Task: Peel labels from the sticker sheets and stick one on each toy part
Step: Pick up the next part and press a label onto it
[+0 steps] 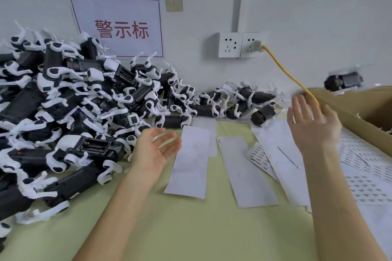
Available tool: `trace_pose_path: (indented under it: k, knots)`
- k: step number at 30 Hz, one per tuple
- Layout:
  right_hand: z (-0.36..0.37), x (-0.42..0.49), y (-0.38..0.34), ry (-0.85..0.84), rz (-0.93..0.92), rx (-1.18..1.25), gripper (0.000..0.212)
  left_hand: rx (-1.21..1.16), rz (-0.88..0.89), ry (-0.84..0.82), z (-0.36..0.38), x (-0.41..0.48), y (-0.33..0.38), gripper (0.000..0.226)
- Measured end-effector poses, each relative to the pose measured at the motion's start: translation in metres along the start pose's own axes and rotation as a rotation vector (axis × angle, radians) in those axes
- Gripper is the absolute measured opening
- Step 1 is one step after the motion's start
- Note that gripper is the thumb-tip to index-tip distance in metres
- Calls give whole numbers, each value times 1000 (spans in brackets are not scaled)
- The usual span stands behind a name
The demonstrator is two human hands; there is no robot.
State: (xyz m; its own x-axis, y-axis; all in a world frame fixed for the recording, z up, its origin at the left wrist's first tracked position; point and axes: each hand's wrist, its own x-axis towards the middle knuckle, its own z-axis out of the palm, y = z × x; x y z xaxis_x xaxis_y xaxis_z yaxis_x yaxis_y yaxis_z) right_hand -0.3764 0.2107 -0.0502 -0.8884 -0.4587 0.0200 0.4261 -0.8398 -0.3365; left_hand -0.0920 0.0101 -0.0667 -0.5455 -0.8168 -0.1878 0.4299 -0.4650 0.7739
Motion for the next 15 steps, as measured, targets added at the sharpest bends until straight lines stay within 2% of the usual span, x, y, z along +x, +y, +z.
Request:
trace_pose_path:
  k: [3,6,12,15]
  knots:
    - [8,-1,20,62,58,-261,32,42,-28,-2,5,-3,-5,25]
    - [25,-10,51,5,60,-585,27,54,-57,-2,5,-2,-7,22]
    - [56,-40,122,-388,-1,-1259,24,-37,-121,84,1,2,-10,17]
    - [83,-43,160,-665,-112,-1572,52,-107,-132,149,-1,5,-9,18]
